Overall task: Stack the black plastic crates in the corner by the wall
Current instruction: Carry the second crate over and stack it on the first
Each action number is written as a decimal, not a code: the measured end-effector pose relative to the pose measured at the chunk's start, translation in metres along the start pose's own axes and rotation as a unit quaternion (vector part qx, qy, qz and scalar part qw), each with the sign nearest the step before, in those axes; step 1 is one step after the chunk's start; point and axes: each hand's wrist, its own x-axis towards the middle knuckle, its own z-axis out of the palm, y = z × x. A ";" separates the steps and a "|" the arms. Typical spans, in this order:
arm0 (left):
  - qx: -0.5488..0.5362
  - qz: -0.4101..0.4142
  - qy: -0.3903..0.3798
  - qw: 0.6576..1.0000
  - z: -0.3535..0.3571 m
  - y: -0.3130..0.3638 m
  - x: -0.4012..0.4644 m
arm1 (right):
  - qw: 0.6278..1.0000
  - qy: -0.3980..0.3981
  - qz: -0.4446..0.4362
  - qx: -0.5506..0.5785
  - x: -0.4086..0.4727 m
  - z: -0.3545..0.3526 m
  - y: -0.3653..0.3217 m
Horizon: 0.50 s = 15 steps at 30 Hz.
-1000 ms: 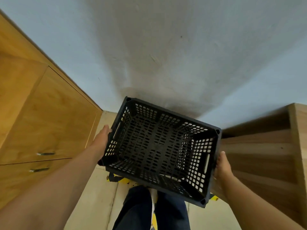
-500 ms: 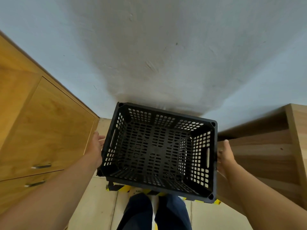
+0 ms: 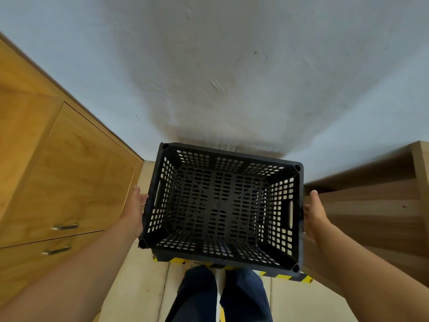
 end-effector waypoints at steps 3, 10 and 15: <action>0.012 -0.005 -0.002 1.000 -0.003 -0.005 0.001 | 1.000 0.002 0.008 -0.012 0.005 -0.004 0.005; 0.016 0.009 -0.009 1.000 -0.004 -0.011 0.004 | 1.000 0.012 -0.011 -0.027 0.011 -0.005 0.009; 0.016 0.009 -0.005 1.000 -0.007 -0.008 0.014 | 0.999 0.000 -0.026 -0.037 0.017 -0.006 0.014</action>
